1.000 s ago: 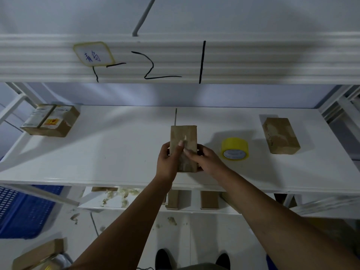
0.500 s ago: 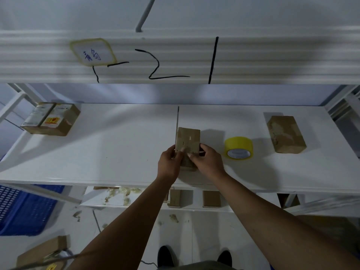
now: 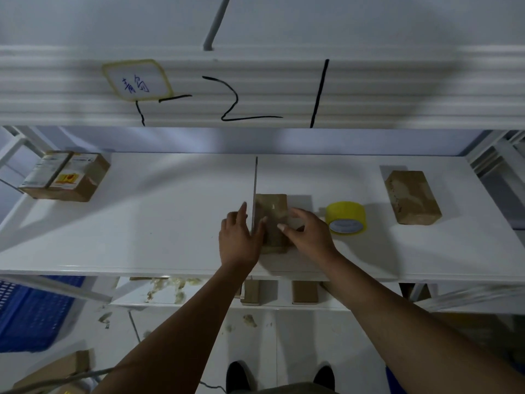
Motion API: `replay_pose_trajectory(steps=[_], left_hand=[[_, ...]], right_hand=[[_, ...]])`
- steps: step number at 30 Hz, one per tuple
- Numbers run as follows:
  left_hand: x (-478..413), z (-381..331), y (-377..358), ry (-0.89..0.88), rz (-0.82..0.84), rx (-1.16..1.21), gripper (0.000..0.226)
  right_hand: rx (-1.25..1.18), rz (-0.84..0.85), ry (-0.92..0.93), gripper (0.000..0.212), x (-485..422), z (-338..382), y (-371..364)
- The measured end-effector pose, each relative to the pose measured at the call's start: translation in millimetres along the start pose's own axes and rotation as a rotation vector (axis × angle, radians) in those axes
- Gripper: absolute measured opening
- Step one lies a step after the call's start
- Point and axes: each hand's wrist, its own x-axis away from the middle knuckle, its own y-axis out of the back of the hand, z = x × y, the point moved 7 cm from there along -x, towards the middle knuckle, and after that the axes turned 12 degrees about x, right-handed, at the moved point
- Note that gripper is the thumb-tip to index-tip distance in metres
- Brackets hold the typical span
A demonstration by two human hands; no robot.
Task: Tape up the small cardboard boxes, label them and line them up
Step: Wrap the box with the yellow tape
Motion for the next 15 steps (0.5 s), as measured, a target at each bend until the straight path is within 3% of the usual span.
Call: replay_pose_trajectory(steps=[3, 5, 10, 15], left_hand=[[4.4, -43.7, -3.6, -0.326, -0.007, -0.076, 0.057], [6.1, -68.1, -21.9, -0.394, 0.099, -0.055, 0.049], [-3.6, -98.4, -77.0, -0.286, 0.343, 0.060, 0.051], [-21.3, -105.8, -121.9, -0.171, 0.530, -0.093, 0.059]], right_hand=[[-0.091, -0.042, 0.038, 0.040, 0.4, -3.5, 23.3], [-0.120, -0.063, 0.053, 0.036, 1.0, -8.2, 37.1], [-0.207, -0.145, 0.037, 0.034, 3.1, -25.1, 72.0], [-0.188, -0.399, 0.036, 0.024, 13.4, -36.3, 113.8]])
